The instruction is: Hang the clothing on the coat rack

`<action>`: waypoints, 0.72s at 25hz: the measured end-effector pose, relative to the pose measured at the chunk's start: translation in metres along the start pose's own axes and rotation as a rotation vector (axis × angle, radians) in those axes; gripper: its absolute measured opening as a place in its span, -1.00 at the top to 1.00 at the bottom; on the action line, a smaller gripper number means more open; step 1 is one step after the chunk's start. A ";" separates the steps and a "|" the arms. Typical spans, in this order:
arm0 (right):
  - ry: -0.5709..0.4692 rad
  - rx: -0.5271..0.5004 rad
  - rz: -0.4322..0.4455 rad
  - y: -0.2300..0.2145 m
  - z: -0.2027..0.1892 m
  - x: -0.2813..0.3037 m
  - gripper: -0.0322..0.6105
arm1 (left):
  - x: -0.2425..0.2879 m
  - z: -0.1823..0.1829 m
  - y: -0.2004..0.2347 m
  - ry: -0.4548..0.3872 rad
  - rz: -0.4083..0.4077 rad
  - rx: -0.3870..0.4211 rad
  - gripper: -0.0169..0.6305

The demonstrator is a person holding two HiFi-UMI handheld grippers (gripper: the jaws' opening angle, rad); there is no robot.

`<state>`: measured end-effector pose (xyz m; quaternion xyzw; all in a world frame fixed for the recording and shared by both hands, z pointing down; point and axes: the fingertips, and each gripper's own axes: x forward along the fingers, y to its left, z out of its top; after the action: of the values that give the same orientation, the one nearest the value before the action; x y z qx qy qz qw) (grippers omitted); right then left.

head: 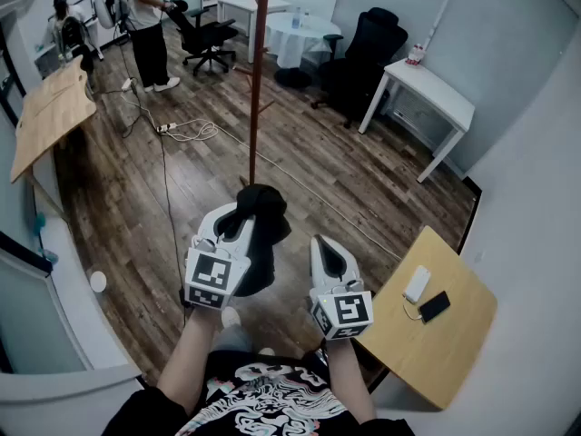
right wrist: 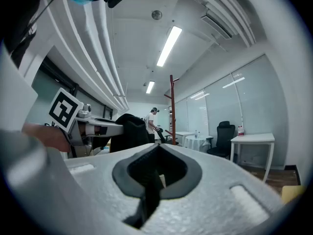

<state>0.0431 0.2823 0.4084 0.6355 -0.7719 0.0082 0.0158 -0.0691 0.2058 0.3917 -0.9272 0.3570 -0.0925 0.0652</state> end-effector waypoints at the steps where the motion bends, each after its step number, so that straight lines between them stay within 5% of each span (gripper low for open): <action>1: -0.002 -0.007 -0.013 -0.007 0.002 0.005 0.90 | 0.005 -0.001 0.002 -0.001 0.001 -0.016 0.89; 8: -0.026 -0.084 -0.029 -0.030 0.026 0.046 0.90 | 0.022 -0.002 0.019 -0.003 0.038 -0.098 0.88; 18: -0.073 -0.004 -0.007 -0.024 0.028 0.042 0.90 | 0.023 0.002 0.022 -0.002 0.042 -0.093 0.88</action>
<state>0.0587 0.2359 0.3818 0.6380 -0.7698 -0.0164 -0.0109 -0.0659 0.1744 0.3882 -0.9217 0.3803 -0.0733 0.0241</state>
